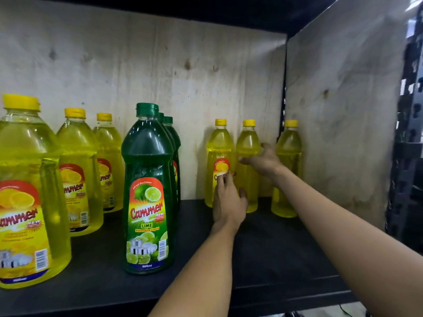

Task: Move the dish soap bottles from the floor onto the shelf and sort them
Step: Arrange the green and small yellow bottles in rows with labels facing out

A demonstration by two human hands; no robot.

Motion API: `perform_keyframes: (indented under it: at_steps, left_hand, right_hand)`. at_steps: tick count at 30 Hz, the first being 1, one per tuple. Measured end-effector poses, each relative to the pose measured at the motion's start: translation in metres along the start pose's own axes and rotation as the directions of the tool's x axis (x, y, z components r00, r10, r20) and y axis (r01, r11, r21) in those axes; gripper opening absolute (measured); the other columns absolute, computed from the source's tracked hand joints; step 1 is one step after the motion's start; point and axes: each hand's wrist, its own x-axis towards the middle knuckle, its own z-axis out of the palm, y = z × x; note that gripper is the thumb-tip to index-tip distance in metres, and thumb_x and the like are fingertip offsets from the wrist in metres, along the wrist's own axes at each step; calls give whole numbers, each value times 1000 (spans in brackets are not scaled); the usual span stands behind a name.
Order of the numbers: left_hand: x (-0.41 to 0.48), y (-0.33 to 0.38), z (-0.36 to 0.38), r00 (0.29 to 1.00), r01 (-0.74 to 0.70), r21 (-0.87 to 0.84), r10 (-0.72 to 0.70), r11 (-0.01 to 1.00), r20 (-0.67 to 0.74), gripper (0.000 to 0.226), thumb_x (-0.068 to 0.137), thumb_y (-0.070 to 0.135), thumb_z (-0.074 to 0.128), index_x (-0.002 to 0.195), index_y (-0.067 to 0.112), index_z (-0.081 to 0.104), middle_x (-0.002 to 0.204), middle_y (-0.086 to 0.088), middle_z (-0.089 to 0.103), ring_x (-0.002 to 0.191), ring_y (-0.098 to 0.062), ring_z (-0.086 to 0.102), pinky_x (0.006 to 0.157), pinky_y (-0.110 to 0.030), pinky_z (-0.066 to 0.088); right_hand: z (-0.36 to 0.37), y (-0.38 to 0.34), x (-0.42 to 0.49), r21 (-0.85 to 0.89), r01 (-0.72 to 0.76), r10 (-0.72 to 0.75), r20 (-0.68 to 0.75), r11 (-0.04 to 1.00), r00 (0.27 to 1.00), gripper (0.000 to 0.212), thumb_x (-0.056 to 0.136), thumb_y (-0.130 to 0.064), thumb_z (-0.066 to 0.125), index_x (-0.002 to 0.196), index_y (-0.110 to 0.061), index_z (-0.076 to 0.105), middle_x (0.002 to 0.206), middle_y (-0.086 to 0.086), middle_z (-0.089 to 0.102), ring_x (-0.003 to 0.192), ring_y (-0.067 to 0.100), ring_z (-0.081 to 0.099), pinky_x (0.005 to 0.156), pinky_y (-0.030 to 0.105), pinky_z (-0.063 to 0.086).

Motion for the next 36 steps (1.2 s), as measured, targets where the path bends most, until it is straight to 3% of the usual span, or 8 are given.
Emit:
perform_keyframes:
  at_steps: [4,13,17,21,26,29,32,36]
  left_hand:
    - [-2,5,-1,997,48,-31,-47,998,56,63,94,24,59,151,18,32,149,-3,35,133,-25,44,106,-37,41]
    - [-15,21,-9,979,91,-254,-40,963,200,102,72,52,77,154,28,21,149,-2,42,138,-22,40,113,-37,36]
    - [-13,1,-28,950,189,-399,-63,897,306,98,64,57,84,148,34,39,142,3,42,131,-16,46,110,-40,42]
    - [-20,1,-42,933,259,-508,-79,822,350,89,65,45,88,142,36,45,137,7,55,126,-14,53,106,-40,47]
    - [-35,13,-48,956,243,-466,-128,851,263,64,83,29,77,139,35,46,139,0,50,128,-18,53,106,-33,45]
    - [-51,22,-52,950,202,-305,-110,931,293,88,75,37,82,149,30,35,151,-3,31,141,-23,36,114,-38,36]
    - [-63,26,-52,928,177,-206,-93,962,360,116,68,48,84,157,24,13,158,-7,18,148,-25,20,118,-37,26]
    - [-59,26,-50,936,196,-171,-132,966,326,105,77,47,78,156,22,14,154,-8,30,141,-28,36,113,-39,34]
  right_hand:
    - [4,12,0,-147,31,-39,-52,989,998,66,77,-38,83,130,-8,59,131,10,63,126,30,57,96,36,49]
    - [-4,-5,-54,-326,27,-126,-285,945,950,78,58,-65,83,107,-6,65,104,16,71,101,37,66,79,39,54]
    - [-32,-20,-65,8,-26,26,-6,1000,1000,81,58,-48,92,122,-13,57,113,3,71,107,22,65,93,40,55]
    - [-58,-22,-64,119,-141,82,401,983,912,64,68,-23,90,126,-19,64,115,1,75,111,23,68,104,48,50]
    - [-36,-17,-77,-200,-54,44,-57,978,997,81,58,-62,87,120,-16,61,113,5,70,109,28,67,92,42,56]
    - [-15,-20,-95,-343,-96,14,-236,934,972,98,59,-71,80,129,-15,42,125,14,62,115,39,62,88,46,53]
    - [-6,-26,-93,-376,-121,36,-225,919,974,98,57,-72,80,128,-17,42,122,12,61,112,38,63,85,46,54]
    - [-5,-20,-86,-160,-213,209,-43,964,977,92,45,-71,84,116,-17,59,104,5,69,92,28,70,63,38,61]
